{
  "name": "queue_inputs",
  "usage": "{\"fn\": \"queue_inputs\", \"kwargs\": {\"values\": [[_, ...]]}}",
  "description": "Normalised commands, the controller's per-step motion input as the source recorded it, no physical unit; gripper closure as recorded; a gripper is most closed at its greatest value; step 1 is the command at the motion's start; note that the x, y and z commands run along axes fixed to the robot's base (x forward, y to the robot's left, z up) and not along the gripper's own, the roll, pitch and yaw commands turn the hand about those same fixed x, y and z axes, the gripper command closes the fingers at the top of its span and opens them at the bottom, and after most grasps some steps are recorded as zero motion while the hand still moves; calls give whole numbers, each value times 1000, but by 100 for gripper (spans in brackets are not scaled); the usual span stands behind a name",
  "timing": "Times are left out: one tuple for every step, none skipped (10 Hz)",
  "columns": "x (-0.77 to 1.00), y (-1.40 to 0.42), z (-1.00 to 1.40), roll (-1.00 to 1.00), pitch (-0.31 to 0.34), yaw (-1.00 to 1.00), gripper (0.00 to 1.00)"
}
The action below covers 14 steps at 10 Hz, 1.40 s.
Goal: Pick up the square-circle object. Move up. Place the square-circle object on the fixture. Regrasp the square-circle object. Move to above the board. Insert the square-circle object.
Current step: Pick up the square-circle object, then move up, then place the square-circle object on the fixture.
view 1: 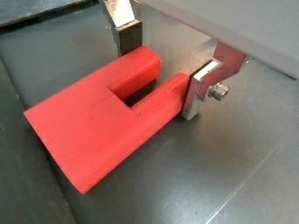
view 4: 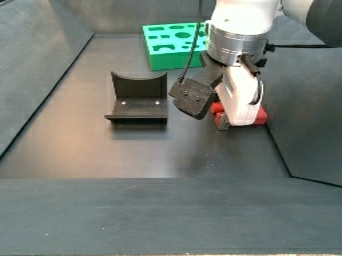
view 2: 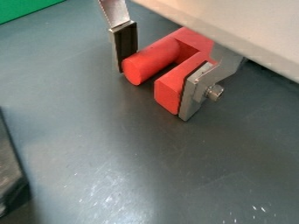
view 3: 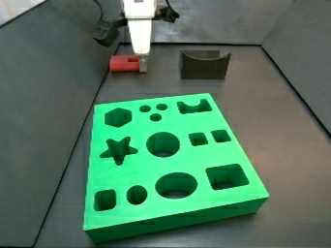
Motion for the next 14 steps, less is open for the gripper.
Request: {"fn": "queue_inputs", "kwargs": {"values": [[0, 0, 0, 0, 0, 0, 100], [0, 0, 0, 0, 0, 0, 100], [0, 0, 833, 0, 0, 0, 100], [-65, 15, 789, -4, 27, 14, 100], [-83, 7, 638, -14, 14, 23, 100], [-57, 1, 510, -27, 13, 27, 100], [-32, -7, 372, -43, 24, 29, 100], [-19, -11, 225, -58, 34, 30, 100], [0, 0, 1000, 0, 0, 0, 100], [-7, -2, 1000, -10, 11, 2, 100], [-14, -5, 1000, -18, 18, 5, 100], [-17, -9, 1000, -33, 19, 12, 100], [-19, -12, 1000, -46, 22, 18, 100], [-21, -17, 1000, -59, 20, 23, 100]]}}
